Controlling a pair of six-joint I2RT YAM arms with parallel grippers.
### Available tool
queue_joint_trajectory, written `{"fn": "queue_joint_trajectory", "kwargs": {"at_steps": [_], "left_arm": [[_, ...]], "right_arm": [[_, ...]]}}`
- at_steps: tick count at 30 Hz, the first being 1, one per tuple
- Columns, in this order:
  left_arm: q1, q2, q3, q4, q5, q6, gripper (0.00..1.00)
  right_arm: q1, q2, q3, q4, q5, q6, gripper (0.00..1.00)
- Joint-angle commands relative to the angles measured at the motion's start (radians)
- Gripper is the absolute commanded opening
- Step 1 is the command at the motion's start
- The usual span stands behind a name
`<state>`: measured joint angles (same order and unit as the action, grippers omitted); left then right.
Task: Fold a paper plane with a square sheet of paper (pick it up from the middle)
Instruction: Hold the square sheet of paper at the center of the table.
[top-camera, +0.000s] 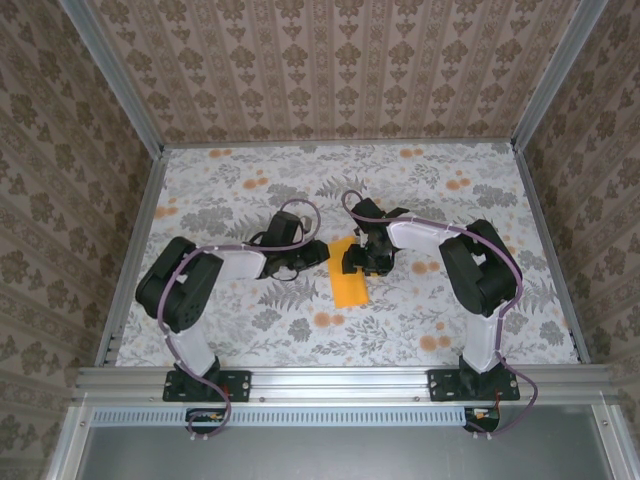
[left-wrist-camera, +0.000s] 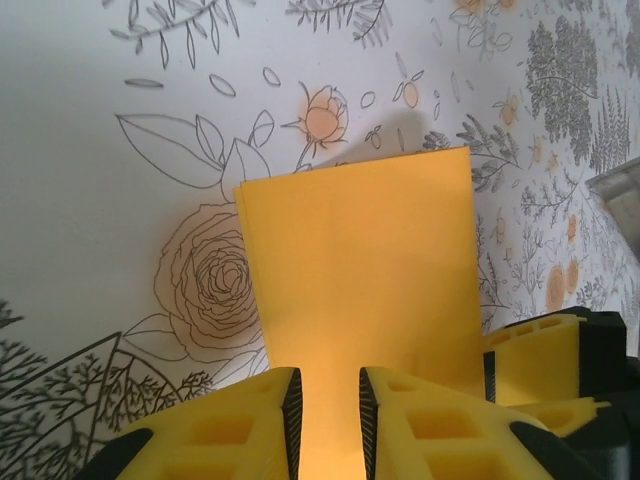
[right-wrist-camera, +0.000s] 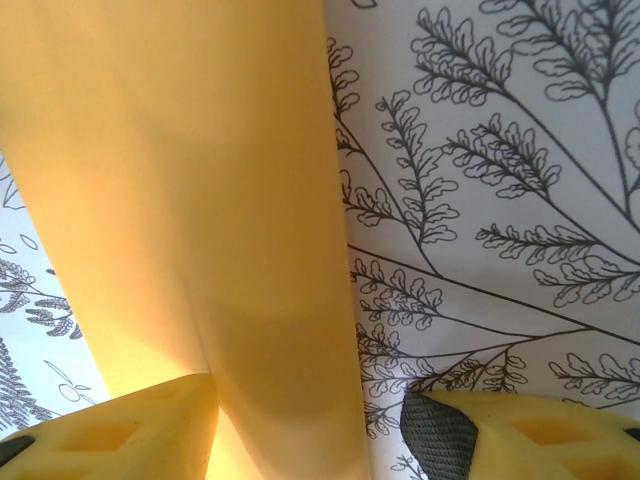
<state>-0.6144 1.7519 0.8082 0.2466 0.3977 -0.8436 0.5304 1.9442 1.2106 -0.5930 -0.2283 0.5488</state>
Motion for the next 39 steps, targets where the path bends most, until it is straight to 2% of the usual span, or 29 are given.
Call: {"fn": "queue_joint_trajectory", "kwargs": {"at_steps": [1,23,39], "left_arm": [[-0.011,-0.043,0.036,-0.075,-0.035,0.061,0.26],[-0.048,0.09,0.126,-0.107,0.045,0.051,0.2],[-0.065,0.194,0.178,-0.346,-0.024,0.06,0.13]], "right_arm": [[0.008,0.258,-0.11,0.033,0.182,-0.026,0.61],[0.01,0.278,-0.103,0.032,0.179,-0.03,0.61],[0.01,0.25,-0.106,0.029,0.168,-0.038,0.61]]}}
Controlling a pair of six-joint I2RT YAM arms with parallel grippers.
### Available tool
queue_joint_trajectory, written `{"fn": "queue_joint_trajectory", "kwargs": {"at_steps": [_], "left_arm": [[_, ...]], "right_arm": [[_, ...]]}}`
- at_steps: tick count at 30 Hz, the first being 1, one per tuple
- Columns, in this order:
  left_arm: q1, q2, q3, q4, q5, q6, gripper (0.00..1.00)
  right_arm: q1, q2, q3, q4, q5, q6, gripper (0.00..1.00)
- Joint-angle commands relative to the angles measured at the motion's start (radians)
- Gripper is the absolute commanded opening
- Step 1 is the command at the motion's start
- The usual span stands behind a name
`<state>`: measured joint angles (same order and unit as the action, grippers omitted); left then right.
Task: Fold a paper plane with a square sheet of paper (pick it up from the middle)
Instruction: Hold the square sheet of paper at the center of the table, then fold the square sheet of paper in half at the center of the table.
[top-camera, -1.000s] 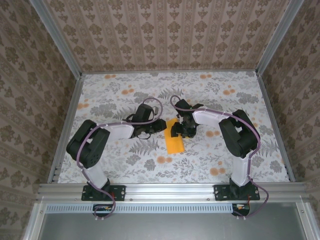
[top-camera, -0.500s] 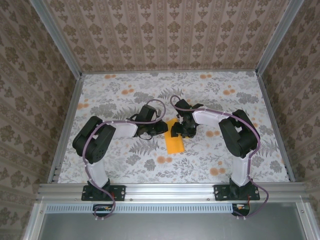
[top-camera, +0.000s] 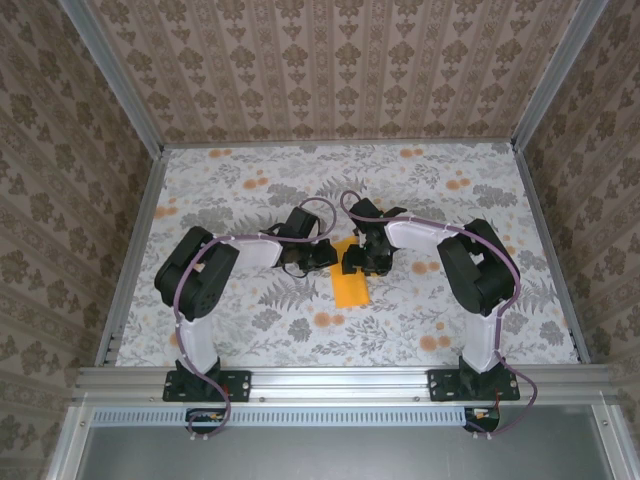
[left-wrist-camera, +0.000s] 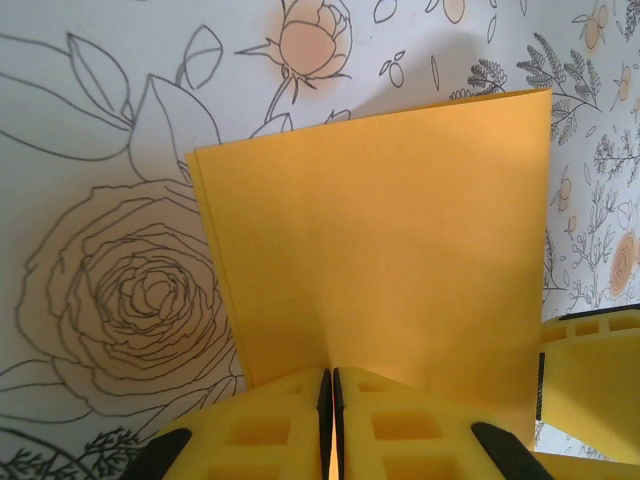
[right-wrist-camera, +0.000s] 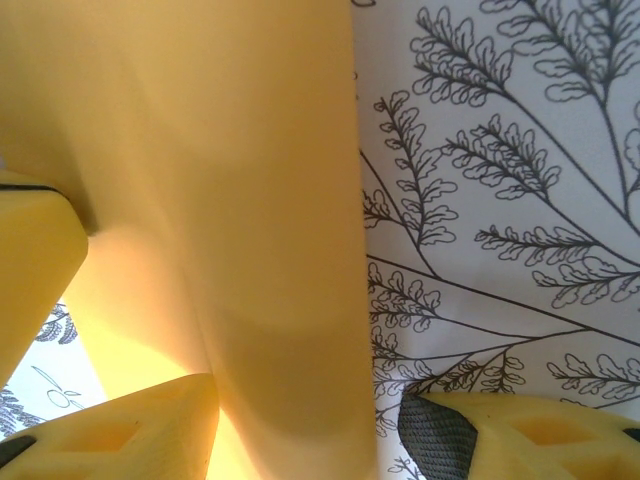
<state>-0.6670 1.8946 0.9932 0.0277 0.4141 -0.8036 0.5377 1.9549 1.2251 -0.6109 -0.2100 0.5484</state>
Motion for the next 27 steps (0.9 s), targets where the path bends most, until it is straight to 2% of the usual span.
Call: {"fn": "queue_joint_trajectory", "kwargs": {"at_steps": [1,8,14,18,20,22,24,27], "left_arm": [[-0.014,0.052,-0.01,-0.136,-0.047,0.022,0.13],[-0.013,0.055,-0.011,-0.204,-0.089,0.037,0.12],[-0.013,0.064,-0.008,-0.228,-0.119,0.04,0.11],[-0.013,0.073,-0.004,-0.237,-0.125,0.045,0.11],[-0.013,0.071,-0.006,-0.237,-0.124,0.045,0.1],[-0.013,0.065,-0.009,-0.237,-0.128,0.045,0.1],[-0.013,0.064,-0.009,-0.245,-0.132,0.045,0.1],[-0.013,0.065,-0.007,-0.246,-0.13,0.043,0.09]], "right_arm": [[0.002,0.224,-0.12,0.045,0.143,-0.039,0.61],[-0.006,-0.012,-0.098,0.018,0.075,-0.05,0.62],[-0.064,-0.233,-0.135,0.067,0.01,-0.061,0.67],[-0.095,-0.28,-0.134,0.11,-0.072,-0.064,0.67],[-0.093,-0.28,-0.146,0.159,-0.148,-0.042,0.63],[-0.086,-0.268,-0.162,0.221,-0.217,-0.006,0.51],[-0.072,-0.249,-0.168,0.261,-0.232,0.03,0.35],[-0.044,-0.208,-0.153,0.28,-0.245,0.046,0.23]]}}
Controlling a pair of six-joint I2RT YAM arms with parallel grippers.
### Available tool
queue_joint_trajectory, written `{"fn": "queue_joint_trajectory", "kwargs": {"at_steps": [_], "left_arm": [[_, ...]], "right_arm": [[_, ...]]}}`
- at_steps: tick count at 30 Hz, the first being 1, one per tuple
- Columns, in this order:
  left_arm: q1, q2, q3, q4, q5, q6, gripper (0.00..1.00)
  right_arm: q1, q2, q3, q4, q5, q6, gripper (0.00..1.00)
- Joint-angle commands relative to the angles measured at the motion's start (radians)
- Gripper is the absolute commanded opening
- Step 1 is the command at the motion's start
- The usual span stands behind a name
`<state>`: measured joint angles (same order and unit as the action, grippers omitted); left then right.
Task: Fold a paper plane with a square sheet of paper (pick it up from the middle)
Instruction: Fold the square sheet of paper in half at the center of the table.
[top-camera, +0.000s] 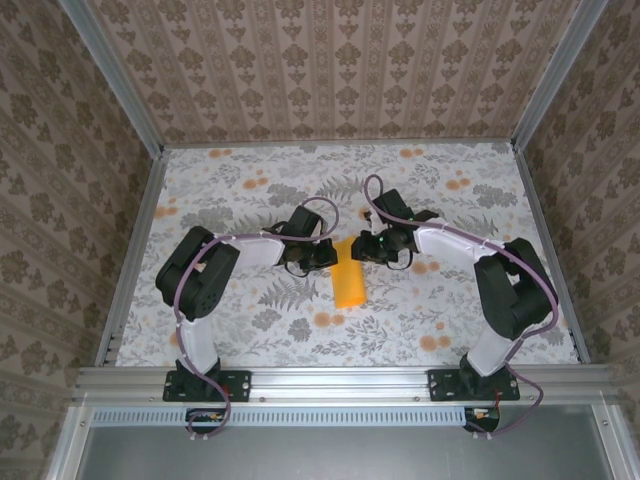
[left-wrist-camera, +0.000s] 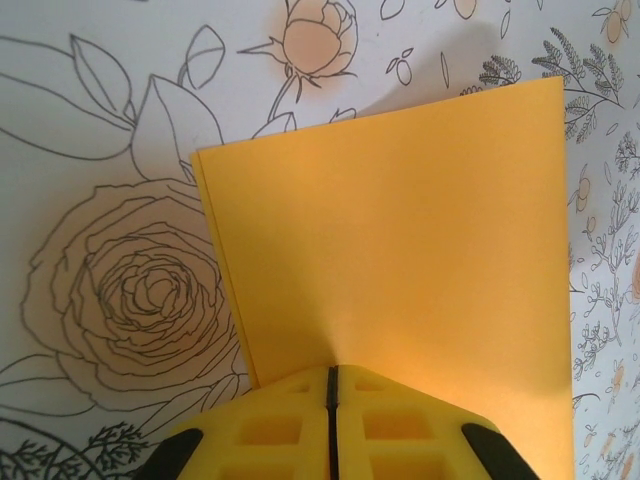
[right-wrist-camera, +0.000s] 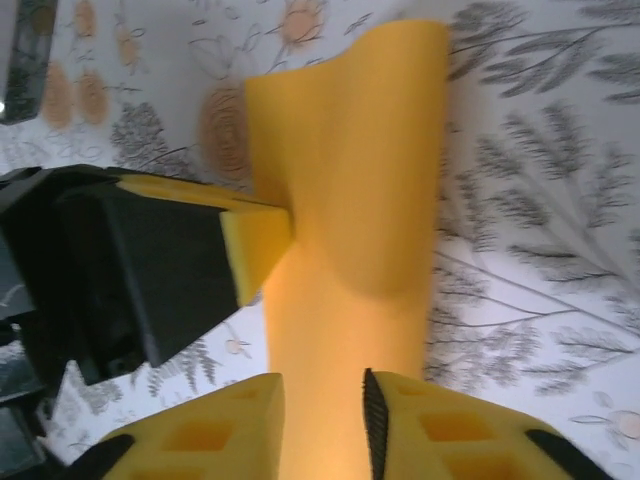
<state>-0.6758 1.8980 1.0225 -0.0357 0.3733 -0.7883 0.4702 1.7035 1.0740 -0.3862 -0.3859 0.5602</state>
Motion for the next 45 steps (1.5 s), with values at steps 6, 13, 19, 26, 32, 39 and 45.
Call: {"fn": "queue_joint_trajectory", "kwargs": {"at_steps": [6,13,19,26,32,39,45], "left_arm": [[-0.008,0.08,-0.035,-0.184,-0.085,0.024,0.09],[-0.011,0.093,-0.023,-0.202,-0.093,0.02,0.08],[-0.011,0.094,-0.024,-0.217,-0.109,0.018,0.08],[-0.01,0.108,-0.03,-0.221,-0.117,0.012,0.08],[-0.01,0.121,-0.034,-0.22,-0.116,0.009,0.07],[-0.011,0.122,-0.034,-0.217,-0.114,0.012,0.07],[-0.01,0.118,-0.037,-0.217,-0.117,0.012,0.07]], "right_arm": [[0.035,0.113,0.028,0.037,-0.068,0.037,0.17],[0.033,0.164,0.026,0.0,-0.031,0.009,0.16],[0.024,0.172,0.011,-0.014,-0.021,-0.011,0.16],[-0.005,0.155,-0.045,-0.006,-0.039,-0.046,0.15],[-0.05,0.105,-0.153,0.035,-0.105,-0.108,0.15],[-0.072,-0.003,-0.158,0.06,-0.182,-0.118,0.16],[-0.003,0.045,-0.119,0.126,-0.214,-0.051,0.16]]}}
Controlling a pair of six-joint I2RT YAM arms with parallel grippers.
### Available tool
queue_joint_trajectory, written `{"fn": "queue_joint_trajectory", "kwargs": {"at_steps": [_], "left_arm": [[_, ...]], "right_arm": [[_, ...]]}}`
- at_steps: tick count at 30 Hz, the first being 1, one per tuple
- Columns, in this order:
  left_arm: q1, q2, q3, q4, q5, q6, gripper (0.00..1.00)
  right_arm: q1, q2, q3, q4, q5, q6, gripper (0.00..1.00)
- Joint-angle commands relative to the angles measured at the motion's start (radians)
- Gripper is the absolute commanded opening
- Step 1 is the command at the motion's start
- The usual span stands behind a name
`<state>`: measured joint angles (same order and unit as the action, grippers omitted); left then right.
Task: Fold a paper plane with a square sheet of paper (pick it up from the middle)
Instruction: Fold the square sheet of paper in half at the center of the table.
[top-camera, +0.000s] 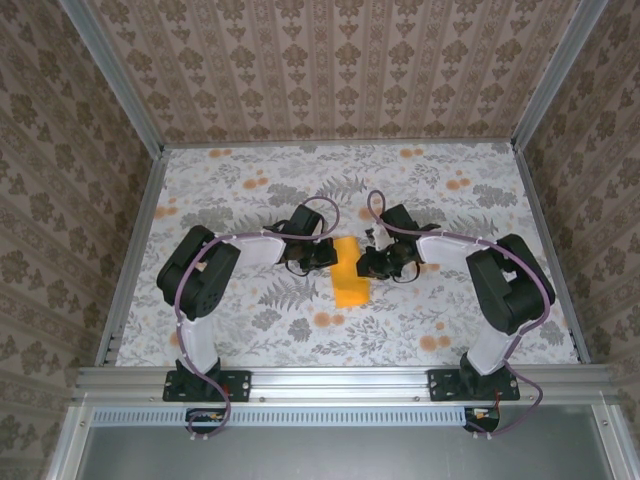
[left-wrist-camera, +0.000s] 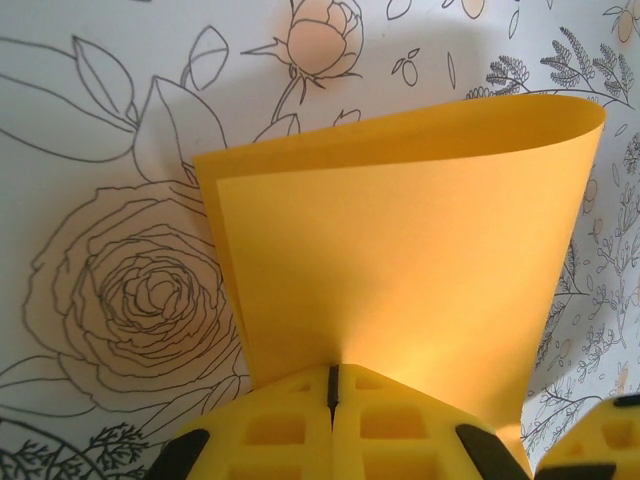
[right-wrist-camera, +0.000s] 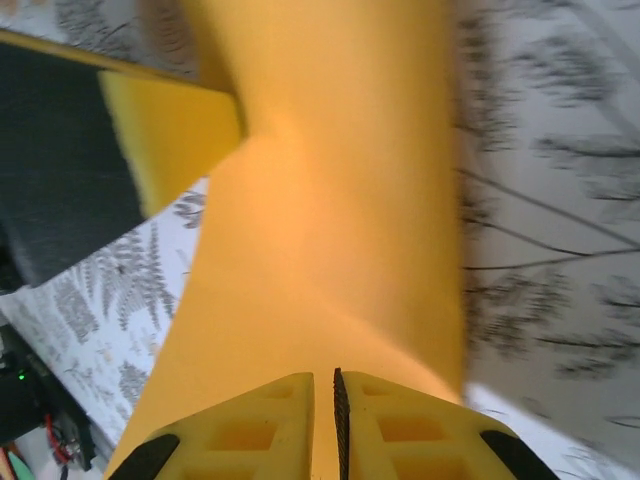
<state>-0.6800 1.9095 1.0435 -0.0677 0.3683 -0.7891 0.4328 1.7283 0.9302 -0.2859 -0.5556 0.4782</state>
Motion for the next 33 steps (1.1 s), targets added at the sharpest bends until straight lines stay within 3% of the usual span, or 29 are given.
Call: {"fn": "queue_joint_trajectory", "kwargs": {"at_steps": [1,10,21,28,33], "left_arm": [[-0.007,0.107,-0.057,-0.185,-0.111,0.012,0.07],[-0.009,0.112,-0.062,-0.187,-0.114,0.01,0.06],[-0.007,0.111,-0.072,-0.168,-0.116,0.011,0.06],[-0.007,0.107,-0.081,-0.166,-0.112,0.022,0.06],[-0.008,0.109,-0.084,-0.165,-0.105,0.02,0.06]], "right_arm": [[0.044,0.035,0.029,0.031,-0.045,0.04,0.16],[0.042,0.068,-0.051,0.054,-0.018,0.045,0.13],[-0.012,-0.151,-0.316,0.043,0.025,0.08,0.14],[-0.021,-0.229,-0.162,0.032,0.052,0.107,0.14],[-0.01,-0.065,-0.026,0.149,0.063,0.183,0.08]]}}
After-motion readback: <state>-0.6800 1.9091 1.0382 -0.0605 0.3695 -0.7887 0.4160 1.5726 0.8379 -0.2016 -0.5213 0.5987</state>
